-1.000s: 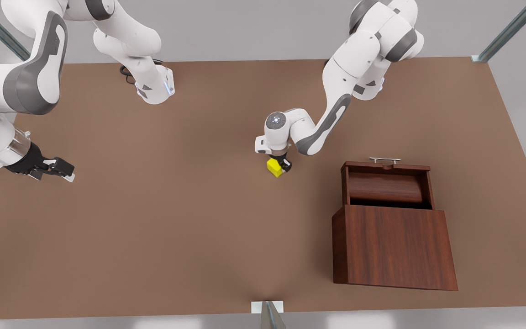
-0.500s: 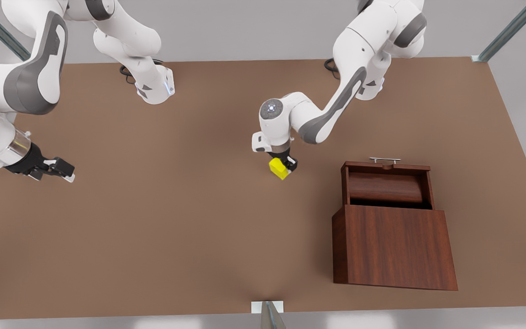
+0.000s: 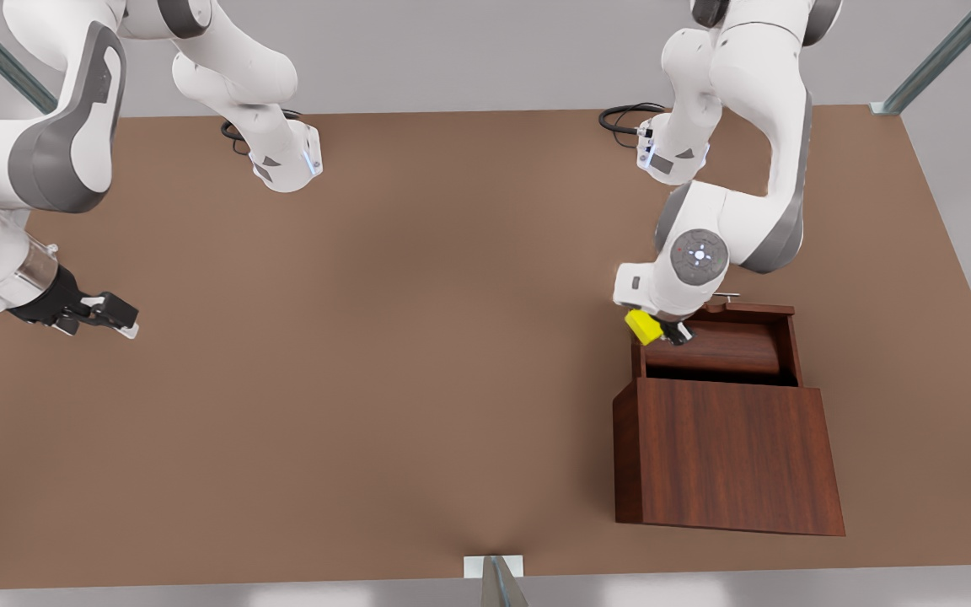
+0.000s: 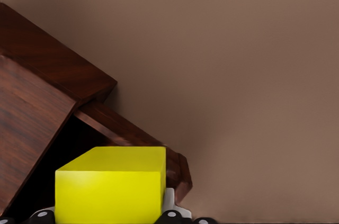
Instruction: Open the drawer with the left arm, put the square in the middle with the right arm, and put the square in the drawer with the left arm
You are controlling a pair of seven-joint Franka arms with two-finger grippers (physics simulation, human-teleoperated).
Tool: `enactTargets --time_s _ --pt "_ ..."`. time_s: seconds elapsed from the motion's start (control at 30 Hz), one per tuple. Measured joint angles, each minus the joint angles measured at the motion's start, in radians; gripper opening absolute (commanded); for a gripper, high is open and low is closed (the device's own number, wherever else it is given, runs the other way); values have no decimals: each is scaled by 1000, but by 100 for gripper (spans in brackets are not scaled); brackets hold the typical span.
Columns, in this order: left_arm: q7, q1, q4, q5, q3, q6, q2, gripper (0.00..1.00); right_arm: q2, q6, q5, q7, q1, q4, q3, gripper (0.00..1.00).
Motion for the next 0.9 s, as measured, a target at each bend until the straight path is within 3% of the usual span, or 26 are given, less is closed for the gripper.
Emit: enactTargets --time_s 0.23,0.27,0.53,0.63,0.73,0.77,0.83,0.9 --pt "256 3 -32 -39 169 10 43 69 1 0 0 0 -1 0 0 100" --pt "259 2 -32 -45 171 11 61 99 -1 0 0 0 -1 0 0 100" --pt "201 9 -31 -70 179 -6 72 100 2 2 0 0 -1 0 0 100" --pt "-327 2 37 -73 168 -82 31 100 0 2 1 0 -1 0 0 100" --pt "-651 6 212 -75 168 -130 20 100 0 2 0 0 -2 0 0 100" --pt "-721 74 249 -75 105 -131 19 100 2 2 0 0 -2 0 0 100" --pt "-820 318 290 -59 -183 -121 12 100 -1 0 0 0 0 0 0 100" --pt "-880 417 288 -13 -320 -100 9 100 -1 0 0 0 -1 0 0 100"
